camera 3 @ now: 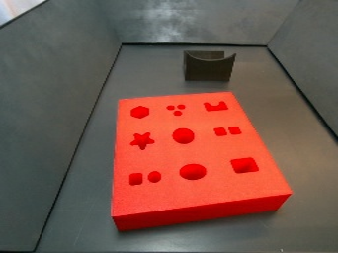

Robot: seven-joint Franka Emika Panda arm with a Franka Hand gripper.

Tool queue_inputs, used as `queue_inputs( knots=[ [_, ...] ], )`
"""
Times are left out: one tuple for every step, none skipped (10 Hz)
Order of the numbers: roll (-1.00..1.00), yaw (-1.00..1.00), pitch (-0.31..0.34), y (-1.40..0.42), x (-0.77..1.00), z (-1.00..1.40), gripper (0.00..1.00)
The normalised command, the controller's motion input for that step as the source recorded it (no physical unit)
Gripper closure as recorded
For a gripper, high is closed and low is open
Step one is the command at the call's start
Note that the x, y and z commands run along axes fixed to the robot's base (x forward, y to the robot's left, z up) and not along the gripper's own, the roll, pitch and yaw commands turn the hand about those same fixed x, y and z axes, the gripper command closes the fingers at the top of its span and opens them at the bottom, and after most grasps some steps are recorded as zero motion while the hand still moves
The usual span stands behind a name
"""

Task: Pick up the square-circle object. Move up. Rotate the square-circle object. Place the square-circle object on the fixture. Regrasp the square-circle object. Move to above the board. Insert the square-circle object.
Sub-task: Move to above the board.

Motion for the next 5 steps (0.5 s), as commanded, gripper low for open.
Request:
queue_inputs(
  knots=[
    [-1.00, -0.06, -0.041, -1.00, -0.74, -0.15, 1.00],
    [-1.00, -0.06, -0.052, -1.00, -0.75, -0.14, 1.00],
    [-1.00, -0.05, -0.078, -1.00, -0.80, -0.14, 1.00],
    [-1.00, -0.05, -0.099, -1.00, -0.83, -0.16, 1.00],
    [-1.00, -0.05, -0.109, -1.00, -0.84, -0.15, 1.00]
  ],
)
